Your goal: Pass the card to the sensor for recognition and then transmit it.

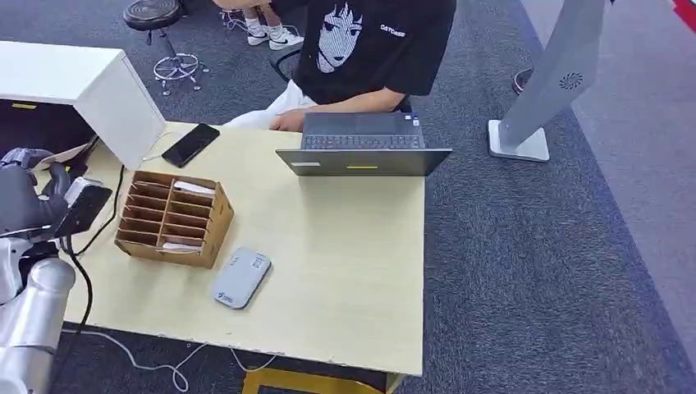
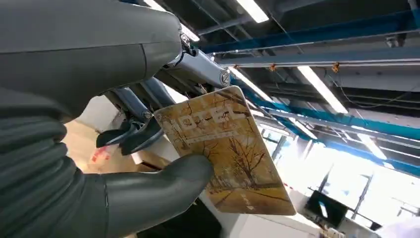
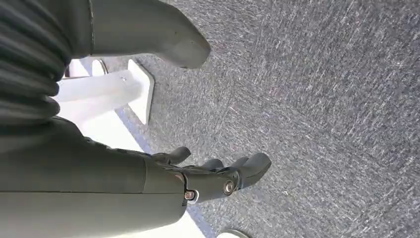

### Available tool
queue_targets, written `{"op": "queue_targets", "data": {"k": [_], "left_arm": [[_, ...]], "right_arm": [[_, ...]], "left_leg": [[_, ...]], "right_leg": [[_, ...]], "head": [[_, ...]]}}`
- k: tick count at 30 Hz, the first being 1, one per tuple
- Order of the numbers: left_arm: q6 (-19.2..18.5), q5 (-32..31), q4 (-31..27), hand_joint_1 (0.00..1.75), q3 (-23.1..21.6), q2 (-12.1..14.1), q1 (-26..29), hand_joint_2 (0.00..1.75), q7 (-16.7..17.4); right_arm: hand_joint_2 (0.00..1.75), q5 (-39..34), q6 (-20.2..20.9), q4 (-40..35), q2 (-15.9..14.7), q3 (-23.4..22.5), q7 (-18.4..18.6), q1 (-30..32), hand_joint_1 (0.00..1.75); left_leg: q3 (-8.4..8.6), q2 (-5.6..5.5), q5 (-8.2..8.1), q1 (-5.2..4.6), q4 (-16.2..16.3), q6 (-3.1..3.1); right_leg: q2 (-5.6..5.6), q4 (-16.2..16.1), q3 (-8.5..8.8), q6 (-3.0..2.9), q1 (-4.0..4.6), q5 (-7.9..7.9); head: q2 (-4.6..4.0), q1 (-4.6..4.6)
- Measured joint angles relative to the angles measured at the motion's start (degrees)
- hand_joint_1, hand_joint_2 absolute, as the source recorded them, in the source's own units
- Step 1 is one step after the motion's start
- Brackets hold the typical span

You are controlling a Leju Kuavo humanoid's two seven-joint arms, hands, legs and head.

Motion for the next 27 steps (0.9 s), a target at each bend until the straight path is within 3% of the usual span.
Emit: {"op": "queue_targets", "data": {"k": [5,12,19,27], "left_arm": [[-5.2,0.3,-6.8,1.75,-4.6,-2.2,1.2,1.75,0.1],[-7.7,-1.2,-17.8,1.75,-14.2,-5.1,4.1,1.75,0.7],[-13.1,2.0,-27.2,1.75,-21.2,-5.6,7.5,1.75,1.2],[-14.1,0.8,-32.3,1.75,-24.4,-5.4,12.7,1.75,1.2]], "right_arm": [[1.75,-1.0,-0.2,0.3,0.0,0.1,-0.2,-0.1,0.00],[1.75,-2.2,-0.6,1.1,0.2,0.9,-0.5,-0.2,0.00],[1.75,-4.1,-1.2,2.7,1.0,1.6,-1.3,-0.3,0.00],[1.75,-6.1,-1.9,4.7,1.8,2.2,-2.3,-0.4,0.00]], "left_leg": [[0.00,-0.02,0.00,-0.03,0.0,0.00],[-0.02,0.02,-0.01,-0.05,0.0,0.01],[-0.01,0.03,-0.01,-0.04,0.0,0.01],[-0.01,0.03,-0.01,-0.03,0.0,0.01]], "right_leg": [[-0.03,0.0,0.02,0.01,-0.02,0.00],[0.04,0.0,-0.02,0.06,-0.04,0.04],[0.05,0.0,-0.01,0.06,-0.04,0.04],[0.05,0.0,-0.02,0.06,-0.03,0.04]], "head": [[0.00,0.00],[0.00,0.02],[0.00,0.00],[0.00,0.00]]}}
